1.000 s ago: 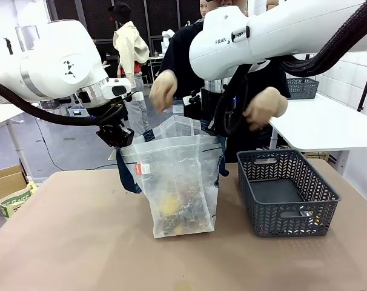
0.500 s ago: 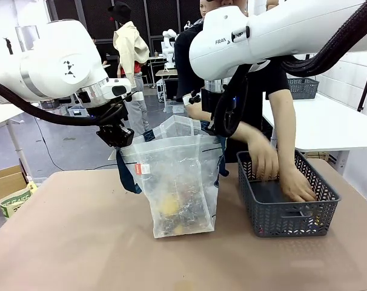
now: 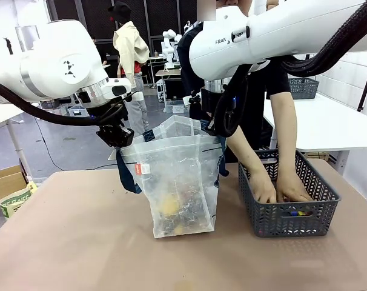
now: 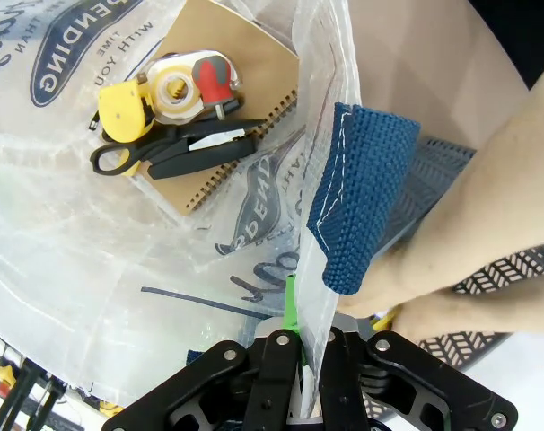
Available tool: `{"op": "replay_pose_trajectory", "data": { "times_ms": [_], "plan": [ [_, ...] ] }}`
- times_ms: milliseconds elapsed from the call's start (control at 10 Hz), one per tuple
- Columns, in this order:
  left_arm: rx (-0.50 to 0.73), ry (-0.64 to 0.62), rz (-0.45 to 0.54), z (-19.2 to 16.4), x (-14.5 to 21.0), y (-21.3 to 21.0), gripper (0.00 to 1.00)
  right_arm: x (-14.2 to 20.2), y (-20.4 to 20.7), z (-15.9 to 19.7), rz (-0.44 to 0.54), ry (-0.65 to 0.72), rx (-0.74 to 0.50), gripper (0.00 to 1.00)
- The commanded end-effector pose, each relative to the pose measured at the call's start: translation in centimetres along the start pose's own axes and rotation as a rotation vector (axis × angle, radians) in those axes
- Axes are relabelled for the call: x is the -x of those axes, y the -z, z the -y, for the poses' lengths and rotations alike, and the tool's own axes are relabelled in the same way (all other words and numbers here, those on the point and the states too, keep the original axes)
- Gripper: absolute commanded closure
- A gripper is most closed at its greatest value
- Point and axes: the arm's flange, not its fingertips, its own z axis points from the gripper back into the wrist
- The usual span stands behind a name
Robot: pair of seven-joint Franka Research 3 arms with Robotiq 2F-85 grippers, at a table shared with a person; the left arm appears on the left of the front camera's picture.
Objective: Transfer purchased items from the store into the shopping bag.
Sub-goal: Move the Reusable shopping bag to the right side of the table.
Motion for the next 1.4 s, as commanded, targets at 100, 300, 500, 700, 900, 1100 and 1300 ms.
{"op": "replay_pose_trajectory", "data": {
  "times_ms": [100,300,500,700,900,1100,1300],
  "plan": [
    [-0.005,-0.011,-0.007,-0.2,0.2,-0.02,1.0,0.11,-0.06,0.16,0.0,0.004,0.002,1.0],
    [-0.005,-0.011,-0.007,-0.2,0.2,-0.02,1.0,0.11,-0.06,0.16,0.0,0.004,0.002,1.0],
    [-0.005,-0.011,-0.007,-0.2,0.2,-0.02,1.0,0.11,-0.06,0.16,0.0,0.004,0.002,1.0],
    [-0.005,-0.011,-0.007,-0.2,0.2,-0.02,1.0,0.11,-0.06,0.16,0.0,0.004,0.002,1.0],
    [-0.005,-0.011,-0.007,-0.2,0.2,-0.02,1.0,0.11,-0.06,0.16,0.0,0.004,0.002,1.0],
    [-0.005,-0.011,-0.007,-0.2,0.2,-0.02,1.0,0.11,-0.06,0.16,0.0,0.004,0.002,1.0],
    [-0.005,-0.011,-0.007,-0.2,0.2,-0.02,1.0,0.11,-0.06,0.16,0.0,0.004,0.002,1.0]
  ]
}}
